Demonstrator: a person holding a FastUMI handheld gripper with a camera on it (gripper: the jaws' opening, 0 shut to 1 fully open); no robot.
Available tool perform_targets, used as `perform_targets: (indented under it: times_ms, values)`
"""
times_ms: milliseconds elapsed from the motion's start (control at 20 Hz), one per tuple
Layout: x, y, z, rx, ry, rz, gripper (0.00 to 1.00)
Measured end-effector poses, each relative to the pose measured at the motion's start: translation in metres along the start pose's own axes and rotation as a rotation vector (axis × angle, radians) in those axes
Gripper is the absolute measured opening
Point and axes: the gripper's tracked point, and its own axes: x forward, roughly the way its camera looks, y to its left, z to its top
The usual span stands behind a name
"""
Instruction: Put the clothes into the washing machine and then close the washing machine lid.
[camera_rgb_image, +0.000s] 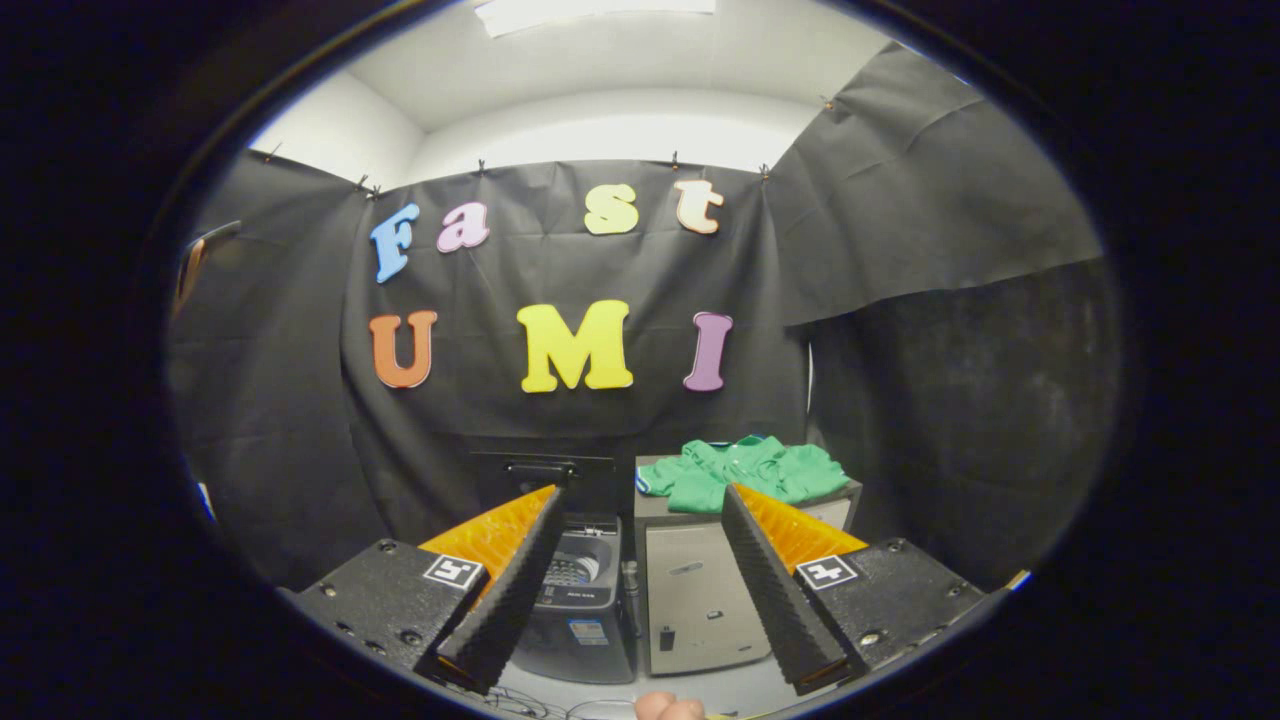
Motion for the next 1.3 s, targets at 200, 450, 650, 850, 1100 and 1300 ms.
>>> perform_targets:
  times_ms: [200, 450, 650, 850, 1100, 1300]
  values:
    - [0.002, 0.000, 0.008, 0.000, -0.013, -0.008, 0.99]
    - [0.005, -0.002, 0.016, -0.010, -0.015, -0.033, 0.99]
    - [0.015, -0.011, 0.029, -0.022, -0.019, -0.053, 0.99]
    - [0.056, -0.033, 0.040, -0.067, 0.027, -0.062, 0.99]
    - [0.154, -0.076, 0.043, -0.054, 0.131, -0.053, 0.99]
    - [0.241, -0.124, 0.026, -0.007, 0.225, -0.081, 0.99]
